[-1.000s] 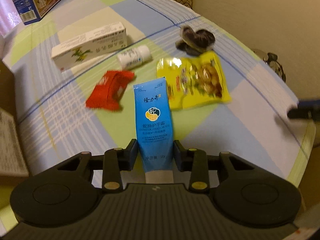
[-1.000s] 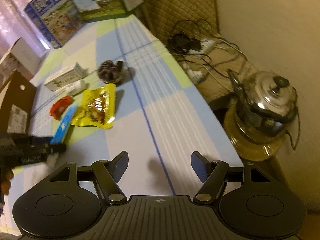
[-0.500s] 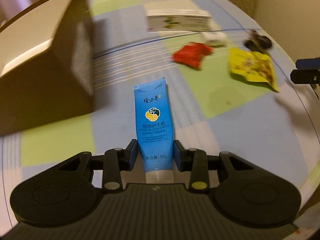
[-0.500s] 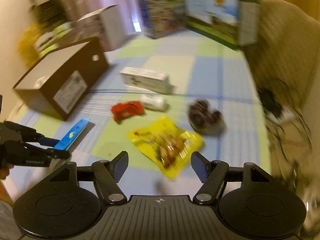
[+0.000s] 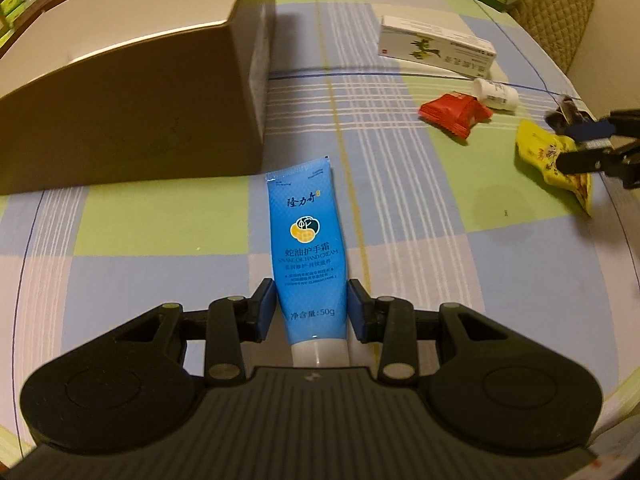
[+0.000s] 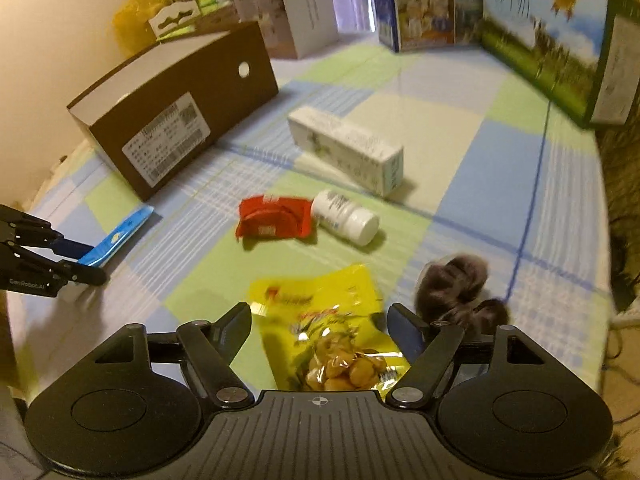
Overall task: Organize objects
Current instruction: 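Hold the tube with the left gripper while the right gripper grasps the yellow snack packet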
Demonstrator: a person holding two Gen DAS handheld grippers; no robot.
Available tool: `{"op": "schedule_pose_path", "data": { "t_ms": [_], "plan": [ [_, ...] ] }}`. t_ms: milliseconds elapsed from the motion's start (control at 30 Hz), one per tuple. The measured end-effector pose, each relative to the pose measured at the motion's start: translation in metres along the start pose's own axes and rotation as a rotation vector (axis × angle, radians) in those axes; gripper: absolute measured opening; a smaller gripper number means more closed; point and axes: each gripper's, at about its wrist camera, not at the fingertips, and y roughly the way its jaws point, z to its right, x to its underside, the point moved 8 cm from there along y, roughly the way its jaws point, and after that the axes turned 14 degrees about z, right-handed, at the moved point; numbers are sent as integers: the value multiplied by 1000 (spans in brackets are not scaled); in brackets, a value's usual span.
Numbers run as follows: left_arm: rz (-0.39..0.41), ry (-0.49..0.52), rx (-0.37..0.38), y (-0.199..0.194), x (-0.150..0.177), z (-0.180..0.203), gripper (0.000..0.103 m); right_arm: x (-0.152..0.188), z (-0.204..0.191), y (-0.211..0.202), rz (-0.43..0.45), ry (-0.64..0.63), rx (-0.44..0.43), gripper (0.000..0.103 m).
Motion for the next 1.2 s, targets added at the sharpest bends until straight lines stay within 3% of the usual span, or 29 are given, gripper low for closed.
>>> {"op": "schedule_pose_path", "data": {
  "t_ms": [167, 400, 567, 667, 1000, 1200],
  "plan": [
    [-2, -19, -13, -1, 1, -2, 34, 8, -22, -4, -6, 3, -31, 75],
    [-5, -8, -14, 1, -1, -1, 35, 21, -40, 8, -20, 29, 164, 75],
    [-10, -2, -15, 4, -3, -1, 37, 18, -42, 11, 3, 77, 240, 74],
    [-13, 3, -15, 5, -2, -1, 39, 17, -41, 12, 4, 81, 282, 67],
    [-20, 21, 16, 2, 0, 0, 34, 26, -56, 6, -14, 100, 307, 65],
    [-23, 35, 28, -4, 5, -2, 33, 31, -67, -2, -9, 147, 270, 60]
  ]
}}
